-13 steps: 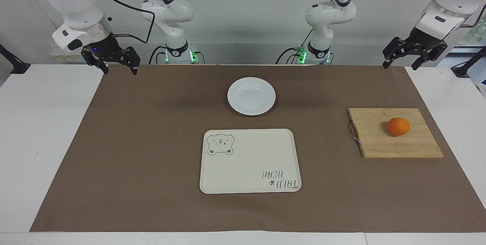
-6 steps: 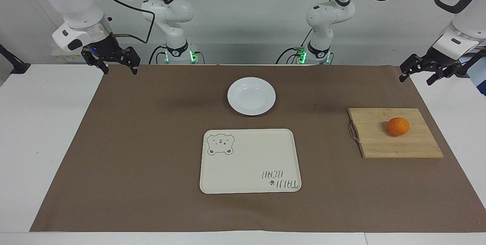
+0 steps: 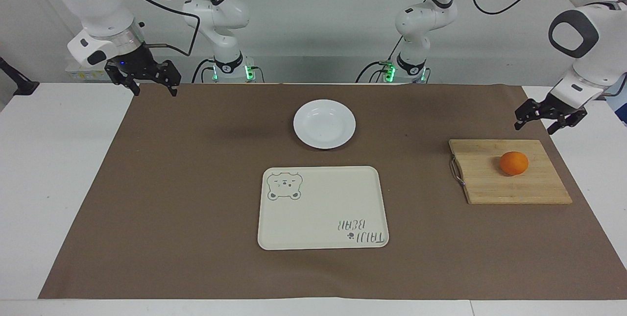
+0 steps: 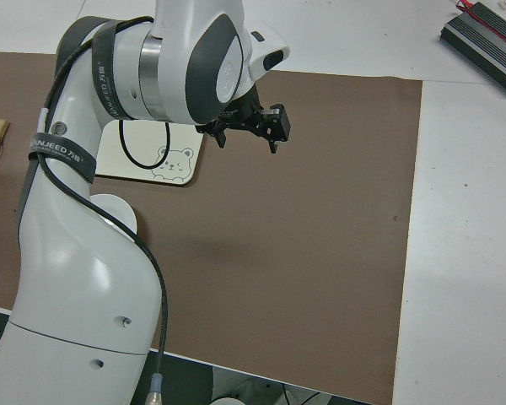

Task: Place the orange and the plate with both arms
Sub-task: 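Close the left gripper around the orange on the board, then carry the orange with the left gripper over the white plate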

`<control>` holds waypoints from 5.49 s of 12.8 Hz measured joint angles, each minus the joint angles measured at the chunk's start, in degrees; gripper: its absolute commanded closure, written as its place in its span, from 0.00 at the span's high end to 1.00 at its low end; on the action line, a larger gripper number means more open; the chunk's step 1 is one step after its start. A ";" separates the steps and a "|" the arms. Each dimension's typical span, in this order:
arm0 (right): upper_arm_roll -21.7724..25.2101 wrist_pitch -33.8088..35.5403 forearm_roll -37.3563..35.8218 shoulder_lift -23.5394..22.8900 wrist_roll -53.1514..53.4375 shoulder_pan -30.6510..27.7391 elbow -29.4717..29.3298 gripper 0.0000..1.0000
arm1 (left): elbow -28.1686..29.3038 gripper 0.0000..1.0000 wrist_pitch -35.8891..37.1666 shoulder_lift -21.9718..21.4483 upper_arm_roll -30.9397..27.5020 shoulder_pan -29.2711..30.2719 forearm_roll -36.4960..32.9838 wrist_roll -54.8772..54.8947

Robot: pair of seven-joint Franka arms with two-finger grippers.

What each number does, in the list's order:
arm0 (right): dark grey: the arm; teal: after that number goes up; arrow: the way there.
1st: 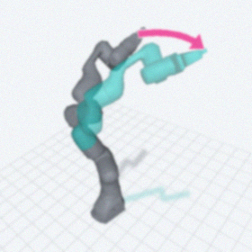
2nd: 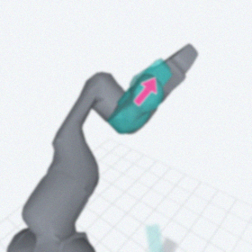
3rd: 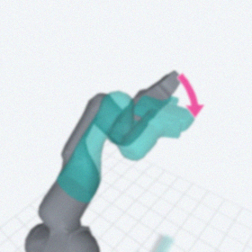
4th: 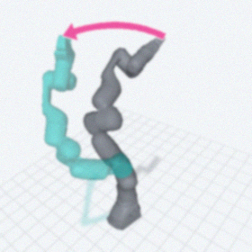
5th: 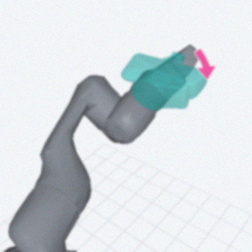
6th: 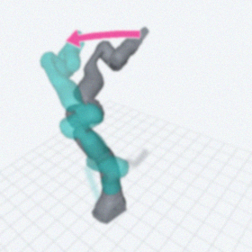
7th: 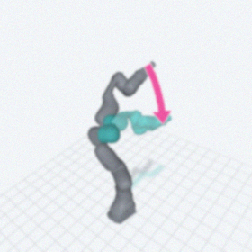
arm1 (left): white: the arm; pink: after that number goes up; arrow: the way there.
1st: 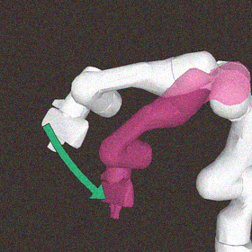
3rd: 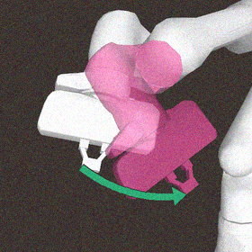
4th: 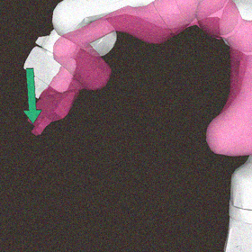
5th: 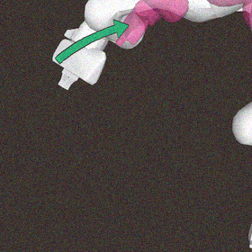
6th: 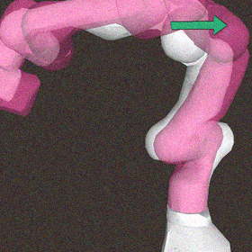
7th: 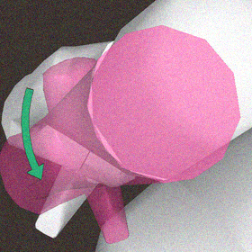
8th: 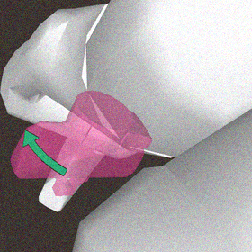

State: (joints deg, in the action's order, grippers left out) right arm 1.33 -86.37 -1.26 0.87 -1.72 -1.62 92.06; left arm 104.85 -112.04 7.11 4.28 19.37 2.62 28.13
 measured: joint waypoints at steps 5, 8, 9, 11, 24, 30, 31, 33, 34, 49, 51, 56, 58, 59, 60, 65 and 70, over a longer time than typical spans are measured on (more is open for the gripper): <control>0.00 0.00 0.00 0.00 0.00 0.00 0.00 1.00 | 5.09 1.00 -7.89 2.61 0.00 0.42 0.01 0.05; 0.00 0.00 0.00 0.00 0.00 0.00 0.00 1.00 | 6.95 1.00 -10.67 3.35 -0.04 1.84 0.01 0.16; 0.00 0.00 0.00 0.00 0.00 0.00 0.00 1.00 | 7.27 1.00 -12.10 4.10 -0.05 2.18 0.01 0.16; 0.00 0.00 0.00 0.00 0.00 0.00 0.00 1.00 | 7.36 1.00 -13.82 5.50 -0.01 2.29 0.13 0.16; 0.00 0.00 0.00 0.00 0.00 0.00 0.00 1.00 | 7.55 1.00 -16.70 8.18 0.05 2.60 3.10 -0.70; 0.00 0.00 0.00 0.00 0.00 0.00 0.00 1.00 | 7.51 0.32 -16.35 8.09 0.14 2.67 3.12 -0.94; 0.00 0.00 0.00 0.00 0.00 0.00 0.00 1.00 | 7.55 0.14 -16.31 8.04 0.21 2.66 3.13 -0.94; 0.00 0.00 0.00 0.00 0.00 0.00 0.00 1.00 | 7.57 0.00 -16.30 8.04 0.24 2.66 3.13 -0.94; 0.00 0.00 0.00 0.00 0.00 0.00 0.00 1.00 | 7.57 0.00 -16.30 8.04 0.24 2.66 3.13 -0.94; 0.00 0.00 0.00 0.00 0.00 0.00 0.00 1.00 | 7.10 0.00 -6.39 -1.25 1.24 -2.48 3.14 -1.12; 0.00 0.00 0.00 0.00 0.00 0.00 0.00 1.00 | 7.17 0.00 -2.79 -3.35 1.34 -5.87 3.18 -2.96; 0.00 0.00 0.00 0.00 0.00 0.00 0.00 1.00 | 7.75 0.00 0.31 -4.18 1.68 -19.40 3.27 -15.49; 0.00 0.00 0.00 0.00 0.00 0.00 0.00 1.00 | 8.08 0.00 0.33 -4.26 1.71 -24.27 3.29 -19.53; 0.00 0.00 0.00 0.00 0.00 0.00 0.00 1.00 | 8.28 0.00 0.33 -4.34 1.73 -26.46 3.29 -21.29; 0.00 0.00 0.00 0.00 0.00 0.00 0.00 1.00 | 8.43 0.00 0.33 -4.45 1.77 -28.90 3.36 -23.15; 0.00 0.00 0.00 0.00 0.00 0.00 0.00 1.00 | 9.18 0.00 -0.56 -4.87 1.94 -41.68 6.89 -34.09; 0.00 0.00 0.00 0.00 0.00 0.00 0.00 1.00 | 10.16 0.00 -2.78 -4.87 1.94 -49.97 11.23 -38.65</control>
State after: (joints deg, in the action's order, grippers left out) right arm 1.33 -86.37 -1.26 0.87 -1.72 -1.62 92.06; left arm 115.01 -114.81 2.24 6.22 -30.60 13.85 -10.52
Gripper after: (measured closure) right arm 0.000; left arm 0.189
